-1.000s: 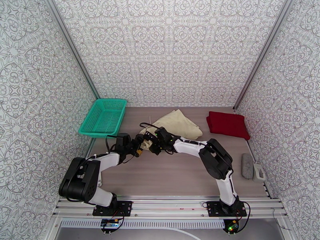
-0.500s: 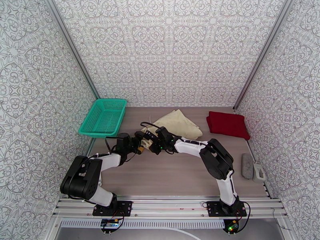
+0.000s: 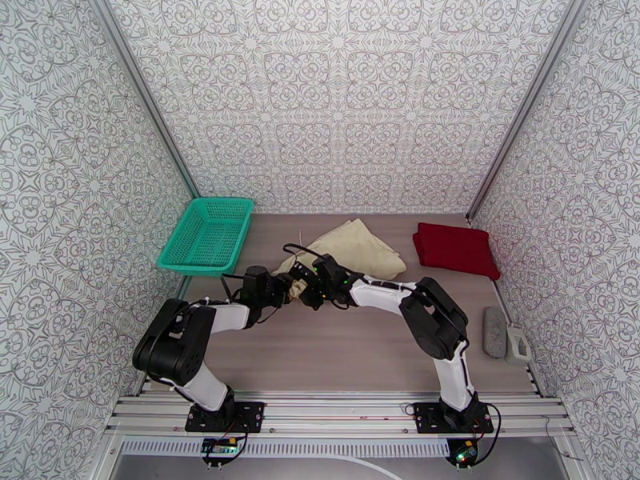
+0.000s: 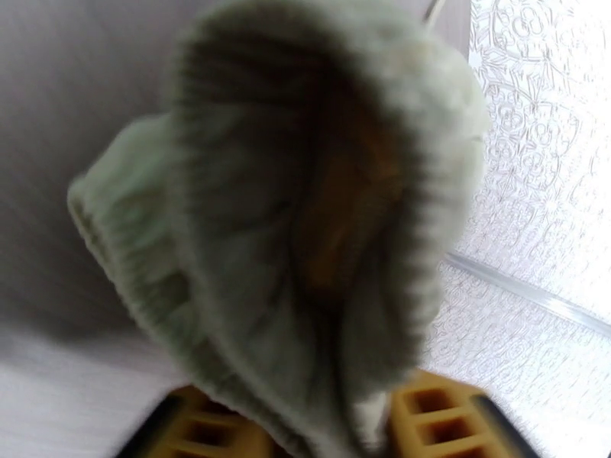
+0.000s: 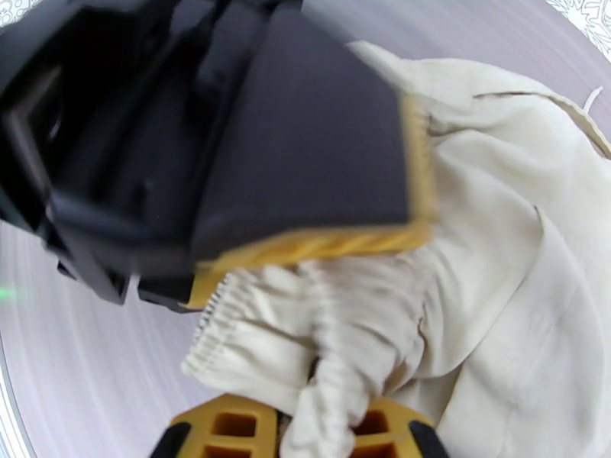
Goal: Fold and stack the mixed laundry pile
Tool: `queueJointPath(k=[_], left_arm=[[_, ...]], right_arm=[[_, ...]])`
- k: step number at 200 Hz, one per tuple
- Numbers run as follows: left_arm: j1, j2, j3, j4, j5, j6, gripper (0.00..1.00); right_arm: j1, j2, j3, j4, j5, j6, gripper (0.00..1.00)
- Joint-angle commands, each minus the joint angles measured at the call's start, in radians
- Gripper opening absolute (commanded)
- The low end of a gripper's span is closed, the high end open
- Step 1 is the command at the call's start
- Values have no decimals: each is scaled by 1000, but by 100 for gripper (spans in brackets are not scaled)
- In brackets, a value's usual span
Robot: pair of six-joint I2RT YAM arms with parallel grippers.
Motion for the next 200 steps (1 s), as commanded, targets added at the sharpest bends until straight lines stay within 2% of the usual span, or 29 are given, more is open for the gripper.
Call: queueJointPath(k=[1, 22, 35, 51, 77, 117, 160, 200], left_arm=[[10, -22, 35, -53, 8, 95, 13], [50, -57, 44, -131, 79, 233, 0], [87, -80, 60, -212, 138, 346, 0], [129, -120, 90, -368, 178, 489, 0], [189, -201, 120, -548, 220, 651, 0], [271, -248, 165, -682, 327, 787, 0], [302, -266, 243, -824, 348, 907, 0], [362, -279, 356, -1044, 341, 1068, 0]], right_arm=[[-26, -103, -56, 44, -36, 88, 49], [-104, -169, -99, 15, -132, 269, 63], [-160, -209, -117, -15, -150, 395, 67], [-220, -244, -135, -29, -162, 543, 67], [-273, -224, -78, -79, -131, 717, 54], [-250, -22, 109, -37, -244, 812, 24], [-166, 167, 252, -15, -227, 835, 8], [-156, 261, 277, -53, -153, 795, 4]])
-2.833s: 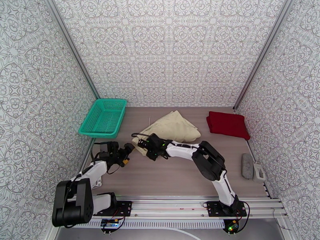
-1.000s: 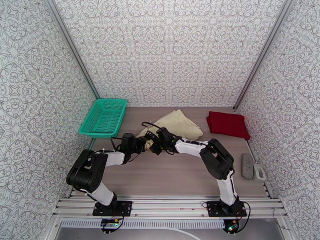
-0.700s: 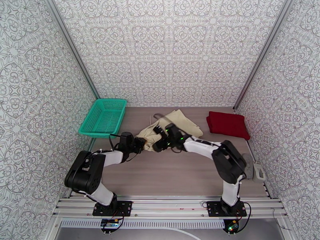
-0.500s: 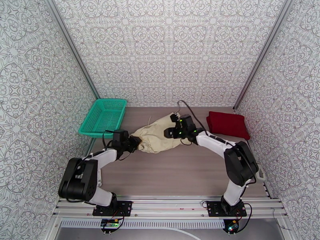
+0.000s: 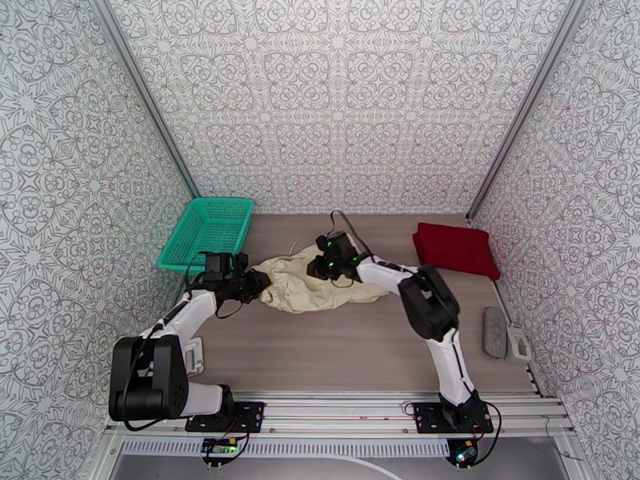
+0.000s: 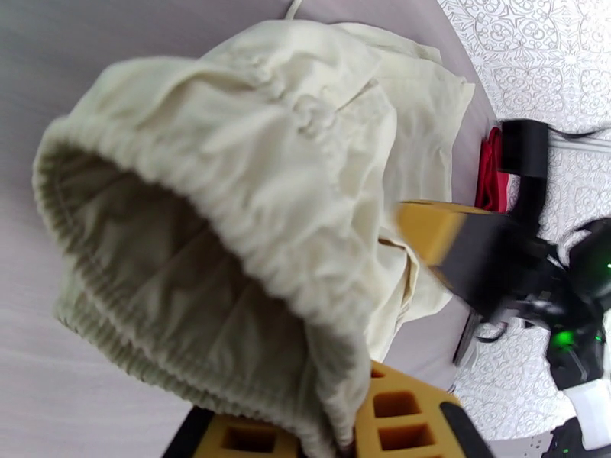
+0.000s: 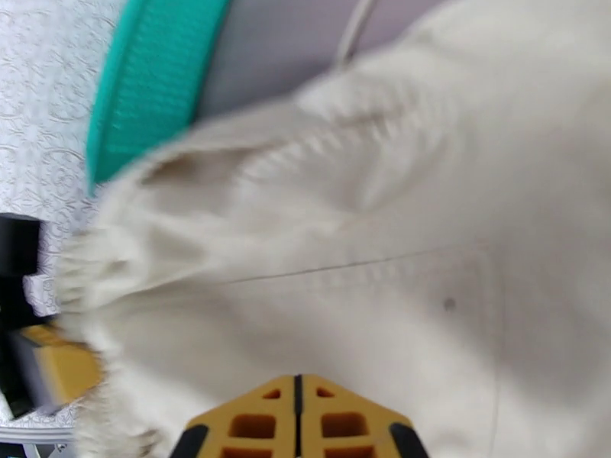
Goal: Fold and stack the mixed laundry pile
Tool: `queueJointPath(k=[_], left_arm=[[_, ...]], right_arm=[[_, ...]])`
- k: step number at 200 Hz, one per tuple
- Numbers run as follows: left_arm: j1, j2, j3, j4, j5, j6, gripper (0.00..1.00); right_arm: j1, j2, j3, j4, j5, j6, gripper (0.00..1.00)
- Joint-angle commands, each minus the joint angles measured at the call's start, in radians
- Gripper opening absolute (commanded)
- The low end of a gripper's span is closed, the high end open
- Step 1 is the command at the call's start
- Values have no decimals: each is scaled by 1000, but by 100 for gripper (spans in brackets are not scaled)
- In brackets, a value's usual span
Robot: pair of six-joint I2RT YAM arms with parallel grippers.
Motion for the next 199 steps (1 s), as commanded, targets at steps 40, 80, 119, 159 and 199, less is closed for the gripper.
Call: queueJointPath(k=[40, 80, 119, 159, 199], left_arm=[[89, -32, 189, -338, 2, 278, 0], [92, -24, 198, -352, 2, 297, 0], [81, -28, 215, -369, -14, 313, 0], [4, -26, 296, -420, -97, 319, 0], [-71, -22, 373, -470, -221, 312, 0]], right_arm=[[-23, 15, 14, -163, 153, -177, 6], [-75, -152, -43, -266, 127, -272, 25], [-72, -268, -95, -245, 71, -209, 25], [-2, -164, -58, -171, 27, -146, 10], [56, -17, -5, -55, -44, -52, 5]])
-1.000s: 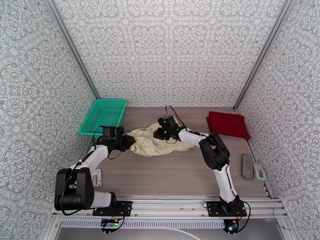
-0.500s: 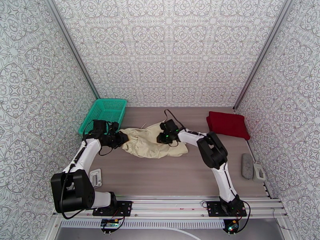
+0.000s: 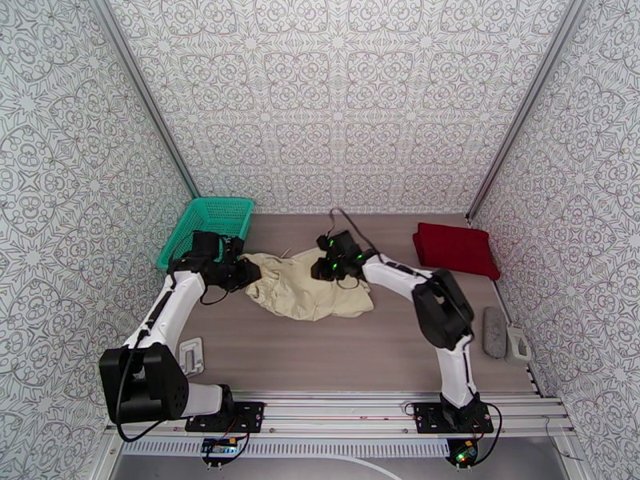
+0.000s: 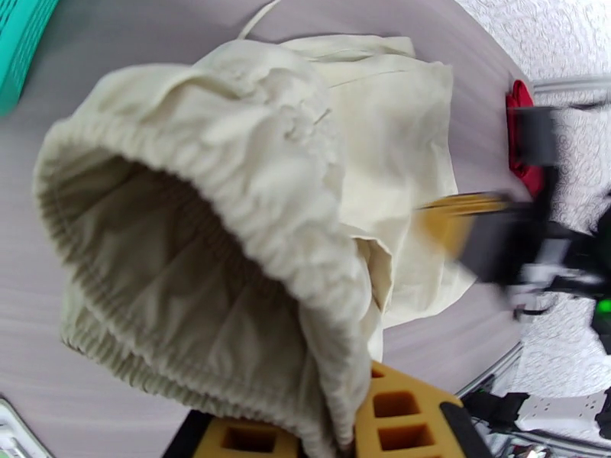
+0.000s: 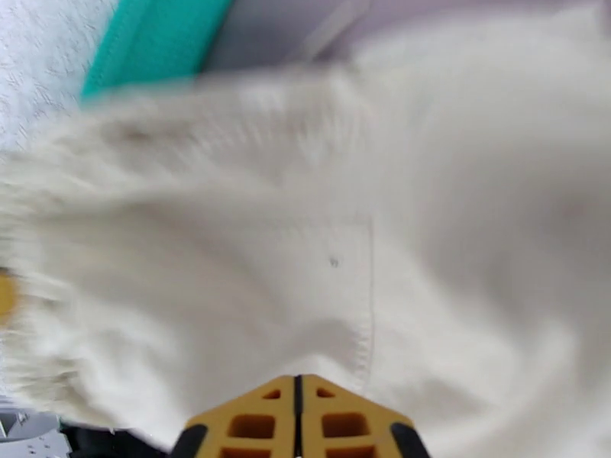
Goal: Fold and stack the mixed laundry pile
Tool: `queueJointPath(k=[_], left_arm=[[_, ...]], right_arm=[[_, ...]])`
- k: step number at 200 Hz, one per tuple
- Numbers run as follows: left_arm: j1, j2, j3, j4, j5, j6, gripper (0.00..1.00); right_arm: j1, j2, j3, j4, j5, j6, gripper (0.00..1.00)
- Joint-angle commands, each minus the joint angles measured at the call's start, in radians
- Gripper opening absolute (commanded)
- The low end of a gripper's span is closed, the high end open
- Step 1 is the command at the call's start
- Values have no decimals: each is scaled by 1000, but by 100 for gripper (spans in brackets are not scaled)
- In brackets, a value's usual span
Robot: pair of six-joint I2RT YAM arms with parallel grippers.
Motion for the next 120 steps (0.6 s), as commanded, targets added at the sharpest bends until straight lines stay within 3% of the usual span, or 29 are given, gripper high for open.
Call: queueJointPath(k=[1, 23, 70, 120], left_arm=[[-31, -15, 61, -52, -89, 18, 0], [-79, 9, 112, -88, -142, 30, 0], [-183, 74, 232, -174, -282, 42, 0], [-296, 140, 317, -262, -485, 7, 0]], right_arm=[[30, 82, 45, 82, -74, 81, 5], [57, 139, 76, 151, -137, 143, 4], [84, 198, 116, 186, -134, 191, 2], [30, 44, -14, 200, -123, 189, 7]])
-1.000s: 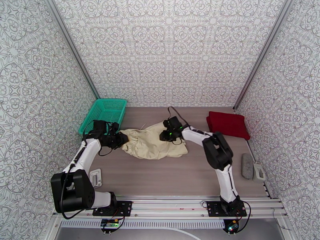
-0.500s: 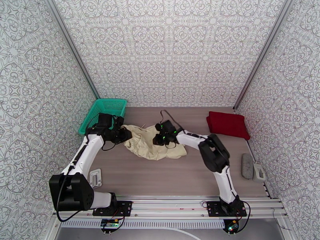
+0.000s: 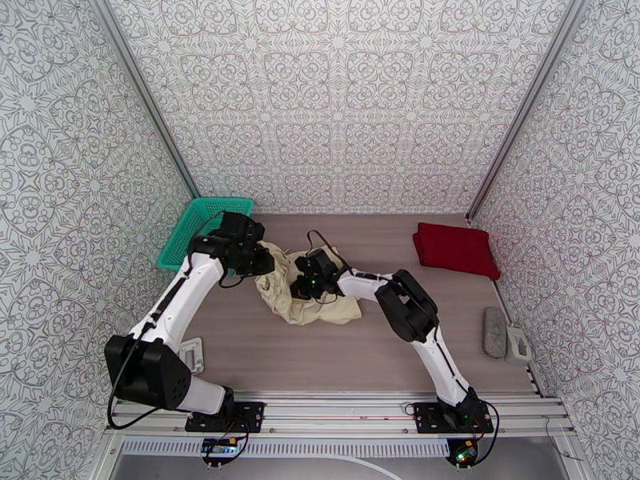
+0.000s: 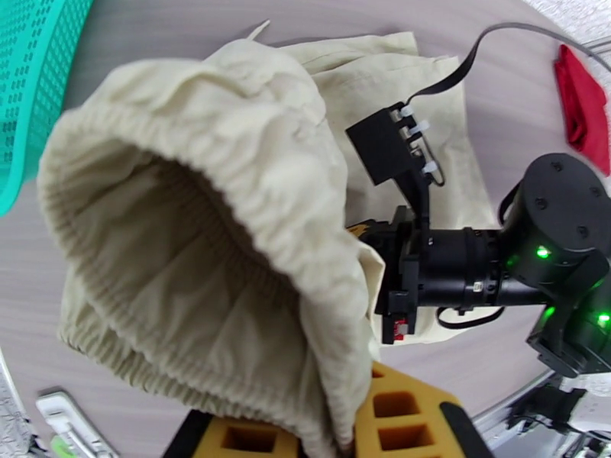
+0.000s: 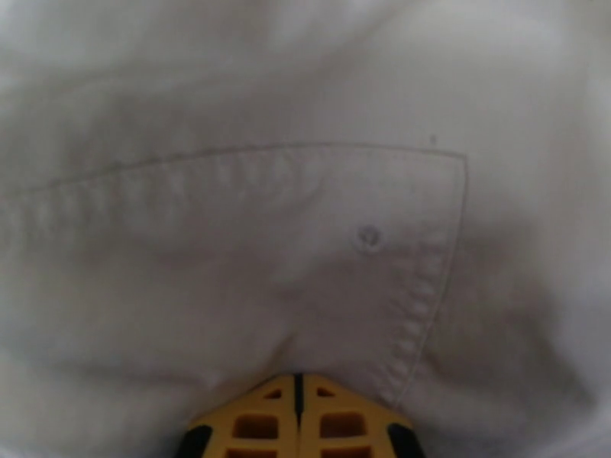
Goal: Fold and stack the mixed laundry pile
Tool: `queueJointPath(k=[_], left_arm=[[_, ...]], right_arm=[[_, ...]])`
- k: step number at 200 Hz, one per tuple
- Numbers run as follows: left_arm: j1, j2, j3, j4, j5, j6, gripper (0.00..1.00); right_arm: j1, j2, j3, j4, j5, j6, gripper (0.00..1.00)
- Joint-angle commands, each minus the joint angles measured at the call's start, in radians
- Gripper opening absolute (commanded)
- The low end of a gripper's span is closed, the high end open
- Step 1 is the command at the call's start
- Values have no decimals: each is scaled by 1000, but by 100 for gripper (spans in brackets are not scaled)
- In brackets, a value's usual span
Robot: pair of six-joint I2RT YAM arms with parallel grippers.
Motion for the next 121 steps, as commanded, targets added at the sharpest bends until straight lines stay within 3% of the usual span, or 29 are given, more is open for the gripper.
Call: queueJointPath(k=[1, 70, 121], left_arm=[[-48, 33, 59, -71, -135, -14, 0], [-188, 99, 103, -62, -314, -236, 0], [-277, 175, 195, -102, -402, -282, 0]], right_arm=[[-39, -116, -79, 22, -12, 18, 7], [-180, -434, -408, 11, 30, -12, 14], [-309, -499, -517, -163, 132, -141, 17]])
